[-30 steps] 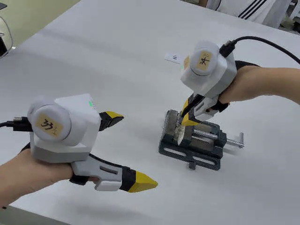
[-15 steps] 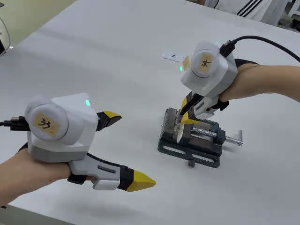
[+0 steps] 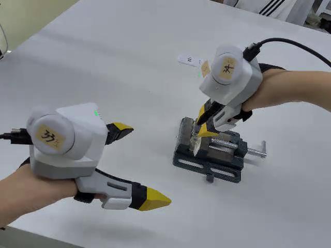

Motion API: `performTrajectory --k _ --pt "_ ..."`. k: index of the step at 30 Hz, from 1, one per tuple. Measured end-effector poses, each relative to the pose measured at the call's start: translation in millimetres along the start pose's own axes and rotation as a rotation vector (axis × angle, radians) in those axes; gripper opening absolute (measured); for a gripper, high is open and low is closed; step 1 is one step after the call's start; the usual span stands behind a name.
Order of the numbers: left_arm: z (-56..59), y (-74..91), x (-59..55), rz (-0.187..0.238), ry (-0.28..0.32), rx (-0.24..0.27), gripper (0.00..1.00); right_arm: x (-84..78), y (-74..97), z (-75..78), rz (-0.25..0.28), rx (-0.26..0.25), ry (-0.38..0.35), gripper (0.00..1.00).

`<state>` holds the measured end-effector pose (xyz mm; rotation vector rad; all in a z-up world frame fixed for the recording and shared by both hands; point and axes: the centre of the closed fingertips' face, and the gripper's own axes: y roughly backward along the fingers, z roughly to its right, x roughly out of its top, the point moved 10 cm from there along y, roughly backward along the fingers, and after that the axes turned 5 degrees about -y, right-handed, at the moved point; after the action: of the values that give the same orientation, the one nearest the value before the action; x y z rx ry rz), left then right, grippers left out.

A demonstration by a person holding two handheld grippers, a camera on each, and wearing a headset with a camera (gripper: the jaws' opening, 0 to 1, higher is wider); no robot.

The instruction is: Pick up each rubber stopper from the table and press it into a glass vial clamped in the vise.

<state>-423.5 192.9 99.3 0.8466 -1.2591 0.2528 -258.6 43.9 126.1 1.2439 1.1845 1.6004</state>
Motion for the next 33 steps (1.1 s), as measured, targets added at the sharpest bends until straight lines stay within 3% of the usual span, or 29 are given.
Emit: performTrajectory --k 7,14,33 --pt "1.4 -1.1 0.3 0.002 0.000 -0.004 0.97 0.4 8.2 1.1 0.012 0.003 0.000 0.14" --pt "0.1 -1.0 1.4 0.002 0.001 -0.004 0.97 2.1 8.8 3.8 0.018 0.034 -0.032 0.01" --pt "-2.6 -2.9 -4.3 -0.014 0.007 -0.014 0.97 1.2 3.3 4.5 0.011 0.065 -0.050 0.00"
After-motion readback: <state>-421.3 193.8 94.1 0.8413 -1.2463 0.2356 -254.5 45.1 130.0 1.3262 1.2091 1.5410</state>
